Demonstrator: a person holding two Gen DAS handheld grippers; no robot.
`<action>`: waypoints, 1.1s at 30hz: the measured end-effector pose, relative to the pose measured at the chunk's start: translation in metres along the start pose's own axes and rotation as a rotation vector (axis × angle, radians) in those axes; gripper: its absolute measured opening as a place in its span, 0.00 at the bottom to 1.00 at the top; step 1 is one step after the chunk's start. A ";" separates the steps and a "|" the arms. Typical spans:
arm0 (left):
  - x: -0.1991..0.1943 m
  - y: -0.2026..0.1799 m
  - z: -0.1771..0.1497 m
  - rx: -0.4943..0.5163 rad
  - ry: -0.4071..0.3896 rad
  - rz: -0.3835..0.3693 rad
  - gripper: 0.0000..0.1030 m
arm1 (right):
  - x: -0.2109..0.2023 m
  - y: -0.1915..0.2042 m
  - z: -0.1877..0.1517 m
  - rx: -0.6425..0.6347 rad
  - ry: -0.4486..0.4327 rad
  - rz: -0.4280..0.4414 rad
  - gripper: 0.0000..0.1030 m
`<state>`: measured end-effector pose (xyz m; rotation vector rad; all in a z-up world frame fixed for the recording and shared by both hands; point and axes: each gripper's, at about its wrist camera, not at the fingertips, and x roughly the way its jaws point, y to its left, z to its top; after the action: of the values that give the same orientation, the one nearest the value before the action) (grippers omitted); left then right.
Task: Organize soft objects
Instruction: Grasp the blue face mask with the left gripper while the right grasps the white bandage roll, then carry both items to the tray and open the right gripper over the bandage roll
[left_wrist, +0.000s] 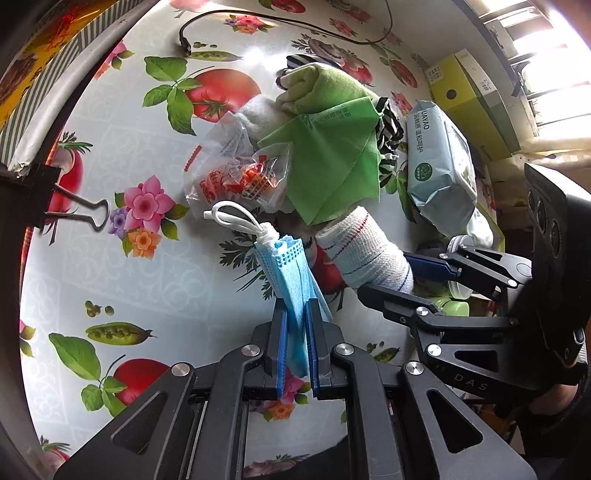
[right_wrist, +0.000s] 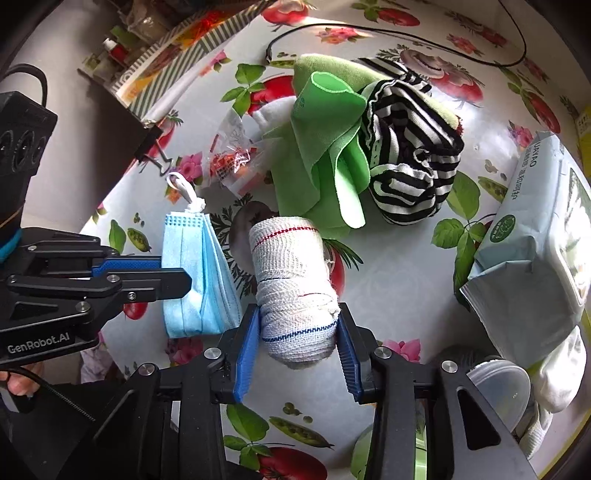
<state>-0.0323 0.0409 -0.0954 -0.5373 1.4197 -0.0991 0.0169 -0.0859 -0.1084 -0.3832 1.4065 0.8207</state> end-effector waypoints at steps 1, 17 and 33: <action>-0.002 -0.001 0.001 0.007 -0.004 0.000 0.09 | -0.006 -0.001 -0.001 0.010 -0.018 0.002 0.37; -0.035 -0.066 0.022 0.176 -0.089 -0.010 0.09 | -0.104 -0.032 -0.042 0.188 -0.261 -0.007 0.37; -0.039 -0.134 0.025 0.324 -0.095 -0.031 0.09 | -0.146 -0.100 -0.113 0.405 -0.356 -0.072 0.37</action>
<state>0.0186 -0.0547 -0.0036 -0.2919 1.2709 -0.3193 0.0132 -0.2714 -0.0092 0.0265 1.1793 0.4973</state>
